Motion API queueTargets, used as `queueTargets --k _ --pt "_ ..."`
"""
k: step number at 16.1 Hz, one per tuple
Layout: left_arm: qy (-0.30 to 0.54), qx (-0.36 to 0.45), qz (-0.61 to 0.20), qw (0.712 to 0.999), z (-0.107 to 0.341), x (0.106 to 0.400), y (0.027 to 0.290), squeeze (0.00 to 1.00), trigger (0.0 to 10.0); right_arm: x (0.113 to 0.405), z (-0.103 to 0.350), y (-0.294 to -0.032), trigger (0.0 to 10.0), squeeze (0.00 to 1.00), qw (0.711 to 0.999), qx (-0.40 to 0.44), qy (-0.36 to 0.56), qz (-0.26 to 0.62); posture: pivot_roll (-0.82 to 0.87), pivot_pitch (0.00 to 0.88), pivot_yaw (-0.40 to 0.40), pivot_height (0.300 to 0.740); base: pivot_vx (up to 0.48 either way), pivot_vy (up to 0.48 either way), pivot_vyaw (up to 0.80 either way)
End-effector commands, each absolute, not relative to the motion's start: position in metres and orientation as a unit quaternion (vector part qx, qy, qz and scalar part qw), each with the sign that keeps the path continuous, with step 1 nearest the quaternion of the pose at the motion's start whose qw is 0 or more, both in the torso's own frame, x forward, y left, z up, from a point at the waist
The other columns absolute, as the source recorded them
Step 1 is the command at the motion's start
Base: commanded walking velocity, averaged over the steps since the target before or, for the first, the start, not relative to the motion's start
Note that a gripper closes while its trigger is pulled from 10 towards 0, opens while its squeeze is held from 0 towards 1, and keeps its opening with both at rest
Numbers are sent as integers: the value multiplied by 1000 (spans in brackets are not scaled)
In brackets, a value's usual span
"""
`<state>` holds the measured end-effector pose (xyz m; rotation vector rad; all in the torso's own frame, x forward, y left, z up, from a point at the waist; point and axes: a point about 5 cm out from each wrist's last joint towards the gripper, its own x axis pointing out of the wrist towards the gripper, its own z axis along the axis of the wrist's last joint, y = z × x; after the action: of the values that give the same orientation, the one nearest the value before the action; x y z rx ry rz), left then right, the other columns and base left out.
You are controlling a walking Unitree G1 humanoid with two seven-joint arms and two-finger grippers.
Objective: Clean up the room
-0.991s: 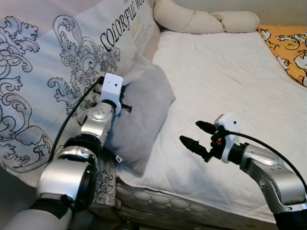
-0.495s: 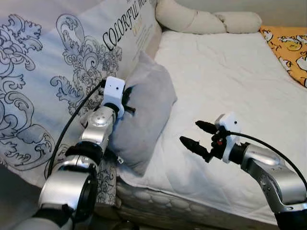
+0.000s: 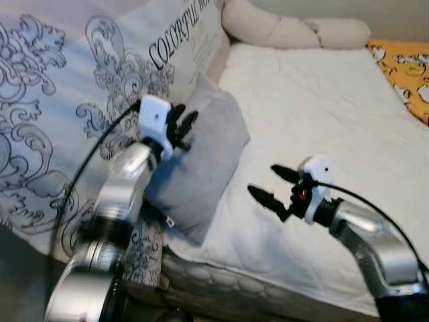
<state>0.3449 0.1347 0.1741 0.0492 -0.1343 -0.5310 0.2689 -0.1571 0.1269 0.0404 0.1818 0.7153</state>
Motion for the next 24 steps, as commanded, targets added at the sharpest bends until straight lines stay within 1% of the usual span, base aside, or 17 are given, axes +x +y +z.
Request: queueTargets --k 1,5,6,7,8,9,10,11,14,15,16,18,21,22,24 --pt "-62 14 -280 958 177 337 129 1000 10000 270 133 -163 10000 1000 945 26 70 318 -50 0 24 740 0 0 0" --pt "-52 -37 -265 962 174 305 126 1000 10000 263 133 -165 10000 1000 962 48 55 264 -54 0 28 740 0 0 0" --pt "-67 -45 -226 971 181 297 132 686 10000 261 133 -164 10000 882 967 57 52 243 -53 0 26 740 0 0 0" --pt "-72 -48 -197 977 185 291 139 0 10000 259 129 -164 10000 0 974 62 55 213 -54 0 24 740 0 0 0" --pt "-43 -18 -174 984 178 287 143 0 10000 257 127 -166 10000 0 979 59 56 186 -51 0 22 740 0 0 0" --pt "-25 -21 -135 990 170 283 151 0 10000 255 124 -166 10000 0 980 76 62 170 -51 0 23 740 0 0 0" --pt "7 -27 -116 993 163 281 155 0 10000 254 122 -168 10000 0 983 79 76 149 -55 0 24 740 0 0 0" --pt "14 -22 -106 994 160 273 160 310 10000 252 123 -169 10000 0 985 75 75 136 -52 0 20 740 0 0 0" --pt "27 3 -92 995 158 261 164 286 10000 250 123 -166 10000 0 987 88 73 116 -48 0 3 740 0 0 0" --pt "24 23 -74 997 156 257 169 239 10000 250 123 -161 10000 0 987 81 70 120 -37 0 -6 740 0 0 0" --pt "28 23 -60 998 156 255 172 235 10000 251 123 -158 10000 0 987 87 71 114 -37 0 -7 740 0 -311 0" --pt "42 16 -47 998 153 251 176 239 10000 254 124 -155 10000 0 987 90 73 112 -34 0 -3 740 0 -439 0" --pt "70 29 -23 997 143 248 186 255 10000 259 124 -152 10000 0 987 87 81 106 -30 0 -15 740 0 -480 -658" --pt "78 39 -18 996 139 248 190 251 10000 259 123 -152 10000 0 988 74 84 102 -30 0 -15 740 0 -480 -581" --pt "88 49 -7 995 135 246 194 251 10000 259 118 -156 10000 0 990 66 93 86 -23 0 -19 740 0 -480 0"
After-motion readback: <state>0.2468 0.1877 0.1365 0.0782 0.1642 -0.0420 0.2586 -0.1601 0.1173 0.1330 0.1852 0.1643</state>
